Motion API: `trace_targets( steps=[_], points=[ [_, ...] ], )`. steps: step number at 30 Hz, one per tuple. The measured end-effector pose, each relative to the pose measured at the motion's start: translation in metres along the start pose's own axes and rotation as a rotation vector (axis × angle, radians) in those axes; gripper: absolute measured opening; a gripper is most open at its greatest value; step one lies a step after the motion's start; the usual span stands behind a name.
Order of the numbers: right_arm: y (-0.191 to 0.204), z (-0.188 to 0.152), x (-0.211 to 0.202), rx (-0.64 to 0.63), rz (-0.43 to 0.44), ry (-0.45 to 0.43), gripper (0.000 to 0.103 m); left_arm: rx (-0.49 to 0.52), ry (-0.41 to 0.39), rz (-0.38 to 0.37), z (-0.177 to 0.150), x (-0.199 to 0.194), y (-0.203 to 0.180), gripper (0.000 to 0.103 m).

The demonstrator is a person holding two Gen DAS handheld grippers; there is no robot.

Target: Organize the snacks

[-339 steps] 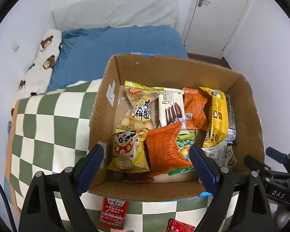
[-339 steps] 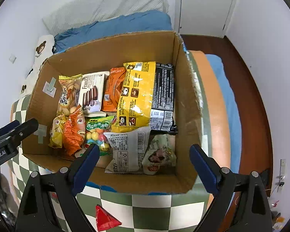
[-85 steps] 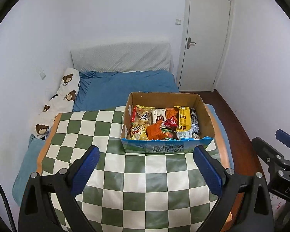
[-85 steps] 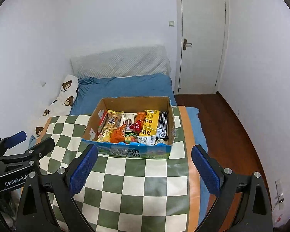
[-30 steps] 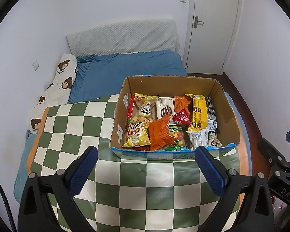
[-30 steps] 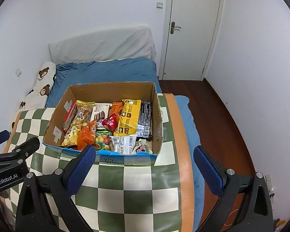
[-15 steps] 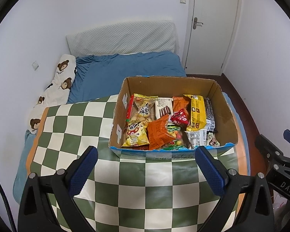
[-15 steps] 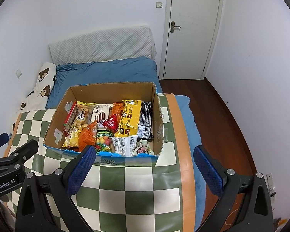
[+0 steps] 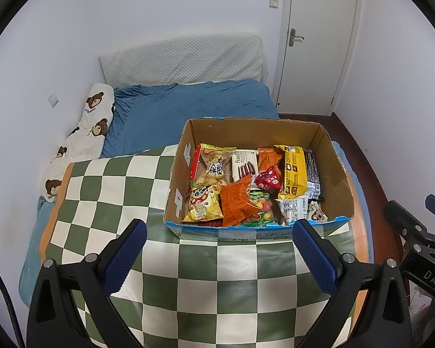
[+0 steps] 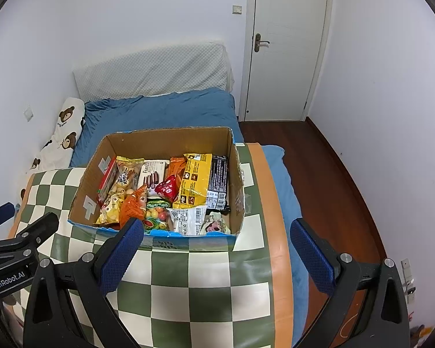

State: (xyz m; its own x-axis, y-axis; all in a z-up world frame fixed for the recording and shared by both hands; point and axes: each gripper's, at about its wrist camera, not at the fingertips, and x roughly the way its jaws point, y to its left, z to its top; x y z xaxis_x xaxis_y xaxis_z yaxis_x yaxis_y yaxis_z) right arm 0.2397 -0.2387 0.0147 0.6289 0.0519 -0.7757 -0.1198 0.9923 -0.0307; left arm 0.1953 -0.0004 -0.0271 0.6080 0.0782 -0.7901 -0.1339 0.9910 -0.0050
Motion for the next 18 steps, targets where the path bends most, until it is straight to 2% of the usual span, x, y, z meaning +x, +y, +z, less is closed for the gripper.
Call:
trace_targets(
  steps=[18],
  points=[
    [-0.0034,0.0005,-0.0037,0.013,0.003,-0.008,0.103,0.005,-0.010,-0.010,0.0026,-0.0074,-0.0020,0.103]
  ],
)
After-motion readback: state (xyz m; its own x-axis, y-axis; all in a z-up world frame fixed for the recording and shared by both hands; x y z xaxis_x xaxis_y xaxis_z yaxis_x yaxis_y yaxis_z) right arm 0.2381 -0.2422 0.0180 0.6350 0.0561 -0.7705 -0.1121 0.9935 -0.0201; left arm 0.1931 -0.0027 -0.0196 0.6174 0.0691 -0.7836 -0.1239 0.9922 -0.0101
